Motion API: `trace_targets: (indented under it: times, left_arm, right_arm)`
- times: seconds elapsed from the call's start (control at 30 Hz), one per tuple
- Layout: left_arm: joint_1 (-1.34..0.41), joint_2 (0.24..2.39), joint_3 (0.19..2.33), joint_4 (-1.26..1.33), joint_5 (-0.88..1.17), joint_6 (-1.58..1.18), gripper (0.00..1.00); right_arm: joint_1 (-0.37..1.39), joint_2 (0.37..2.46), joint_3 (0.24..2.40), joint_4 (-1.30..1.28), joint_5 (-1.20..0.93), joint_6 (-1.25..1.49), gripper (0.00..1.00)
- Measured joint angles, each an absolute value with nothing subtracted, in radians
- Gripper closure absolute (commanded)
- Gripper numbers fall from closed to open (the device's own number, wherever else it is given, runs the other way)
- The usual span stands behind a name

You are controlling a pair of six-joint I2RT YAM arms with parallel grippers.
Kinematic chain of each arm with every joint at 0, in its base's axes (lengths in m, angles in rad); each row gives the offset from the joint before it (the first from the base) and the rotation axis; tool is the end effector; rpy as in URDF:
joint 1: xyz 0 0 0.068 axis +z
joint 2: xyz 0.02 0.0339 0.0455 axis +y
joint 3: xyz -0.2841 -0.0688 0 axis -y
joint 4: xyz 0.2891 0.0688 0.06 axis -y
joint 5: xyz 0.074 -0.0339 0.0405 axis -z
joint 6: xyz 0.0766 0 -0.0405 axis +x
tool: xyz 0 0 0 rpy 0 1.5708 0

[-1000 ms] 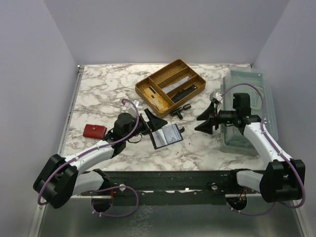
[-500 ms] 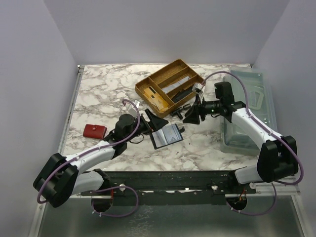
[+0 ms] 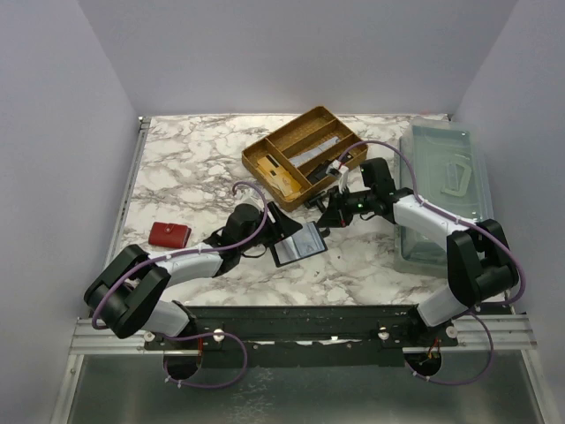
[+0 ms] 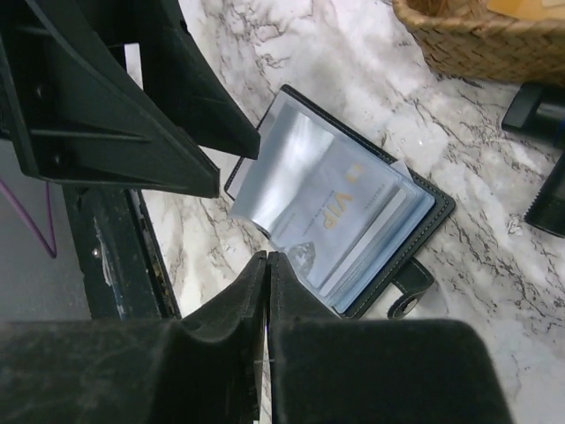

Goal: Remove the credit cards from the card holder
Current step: Remove the credit card from the card holder.

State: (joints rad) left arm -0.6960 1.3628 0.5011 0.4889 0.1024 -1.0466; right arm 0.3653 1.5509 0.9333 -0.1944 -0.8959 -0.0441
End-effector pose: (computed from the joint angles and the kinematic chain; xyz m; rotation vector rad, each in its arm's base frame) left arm 0.2521 -0.2208 0.1564 -0.3019 2.1372 -1.1980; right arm 0.3229 0.1875 0.1906 -0.8841 2.1265 1.2171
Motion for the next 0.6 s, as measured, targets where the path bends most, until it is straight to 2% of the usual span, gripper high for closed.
trace_targets:
  times: [0.1, 0.47, 0.6]
  left_arm:
    - [-0.704, 1.412, 0.501, 0.482, 0.081, -1.045, 0.55]
    - [-0.706, 1.483, 0.5, 0.476, 0.051, -1.016, 0.59]
    - [-0.706, 1.493, 0.498, 0.478, 0.051, -1.012, 0.64]
  right_arm:
    - [0.39, 1.574, 0.926, -0.177, -0.855, -0.019, 1.0]
    - [0.476, 1.692, 0.926, -0.165, -0.654, 0.008, 1.0]
    - [0.477, 1.695, 0.927, -0.165, -0.588, 0.007, 1.0]
